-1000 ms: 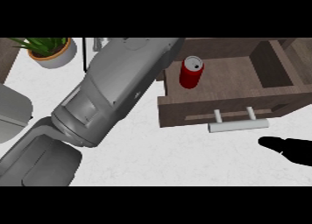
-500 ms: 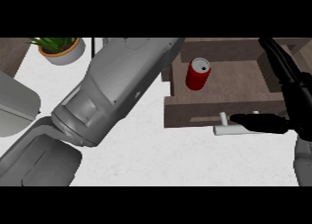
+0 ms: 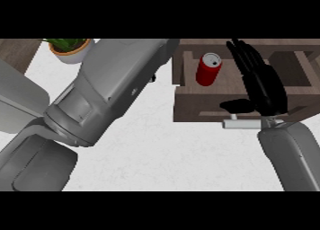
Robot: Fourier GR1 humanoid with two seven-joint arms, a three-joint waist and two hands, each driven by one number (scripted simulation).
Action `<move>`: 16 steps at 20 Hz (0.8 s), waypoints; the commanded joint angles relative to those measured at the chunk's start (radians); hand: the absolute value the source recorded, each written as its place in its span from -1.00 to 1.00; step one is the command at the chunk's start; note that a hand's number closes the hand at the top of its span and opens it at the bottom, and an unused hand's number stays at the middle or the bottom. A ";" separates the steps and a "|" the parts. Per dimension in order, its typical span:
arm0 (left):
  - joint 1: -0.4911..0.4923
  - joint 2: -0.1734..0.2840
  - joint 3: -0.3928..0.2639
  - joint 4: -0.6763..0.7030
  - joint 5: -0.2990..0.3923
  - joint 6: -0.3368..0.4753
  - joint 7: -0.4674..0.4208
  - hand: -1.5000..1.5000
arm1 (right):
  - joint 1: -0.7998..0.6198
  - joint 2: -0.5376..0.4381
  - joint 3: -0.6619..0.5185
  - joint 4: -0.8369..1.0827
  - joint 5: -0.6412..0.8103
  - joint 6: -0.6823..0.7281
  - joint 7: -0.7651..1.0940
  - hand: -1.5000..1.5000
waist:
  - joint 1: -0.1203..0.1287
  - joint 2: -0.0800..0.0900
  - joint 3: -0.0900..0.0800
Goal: Pick up the can, place it into the drawer and close the drawer
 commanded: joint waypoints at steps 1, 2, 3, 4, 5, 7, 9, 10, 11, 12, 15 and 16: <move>0.018 0.026 -0.004 -0.011 -0.019 -0.012 0.019 -1.00 | -0.059 0.073 0.031 0.218 0.102 -0.140 -0.042 -1.00 | 0.021 -0.004 0.000; 0.023 0.053 0.005 -0.017 -0.019 -0.014 0.032 -1.00 | -0.072 0.064 0.016 0.240 0.100 -0.144 -0.054 -1.00 | 0.014 -0.008 0.000; 0.022 0.057 0.009 -0.022 -0.019 -0.013 0.021 -1.00 | -0.094 0.050 -0.022 0.324 0.083 -0.194 -0.115 -1.00 | 0.022 -0.003 0.000; 0.080 0.047 -0.003 -0.044 -0.028 -0.036 -0.020 -1.00 | -0.166 0.065 -0.026 0.372 0.108 -0.189 -0.073 -1.00 | 0.035 -0.004 0.000; 0.039 0.078 -0.008 -0.059 -0.033 -0.032 0.063 -1.00 | -0.161 0.084 -0.020 0.396 0.127 -0.221 -0.070 -1.00 | 0.034 -0.012 -0.001; 0.035 0.094 -0.005 -0.076 -0.041 -0.029 0.068 -1.00 | -0.215 0.105 -0.038 0.478 0.150 -0.275 -0.061 -1.00 | 0.032 -0.010 0.000; 0.073 0.121 -0.003 -0.103 -0.033 -0.068 0.080 -1.00 | -0.300 0.074 -0.083 0.574 0.156 -0.292 -0.061 -1.00 | 0.059 -0.009 -0.001; 0.084 0.095 -0.001 -0.099 -0.037 -0.025 0.079 -1.00 | -0.325 0.102 -0.083 0.611 0.178 -0.340 -0.044 -1.00 | 0.052 -0.007 -0.001; 0.078 0.151 -0.006 -0.116 -0.045 -0.064 0.103 -1.00 | -0.299 0.098 -0.083 0.624 0.192 -0.397 -0.071 -1.00 | 0.048 -0.010 -0.001; 0.101 0.132 -0.006 -0.123 -0.048 -0.054 0.092 -1.00 | -0.335 0.090 -0.108 0.664 0.175 -0.410 -0.089 -1.00 | 0.043 -0.008 0.000; 0.117 0.131 -0.021 -0.187 -0.057 -0.034 0.124 -1.00 | -0.437 0.124 -0.115 0.768 0.215 -0.453 -0.040 -1.00 | 0.069 -0.011 -0.001; 0.128 0.145 -0.025 -0.179 -0.064 -0.052 0.125 -1.00 | -0.449 0.113 -0.135 0.815 0.203 -0.490 -0.080 -1.00 | 0.070 -0.004 0.000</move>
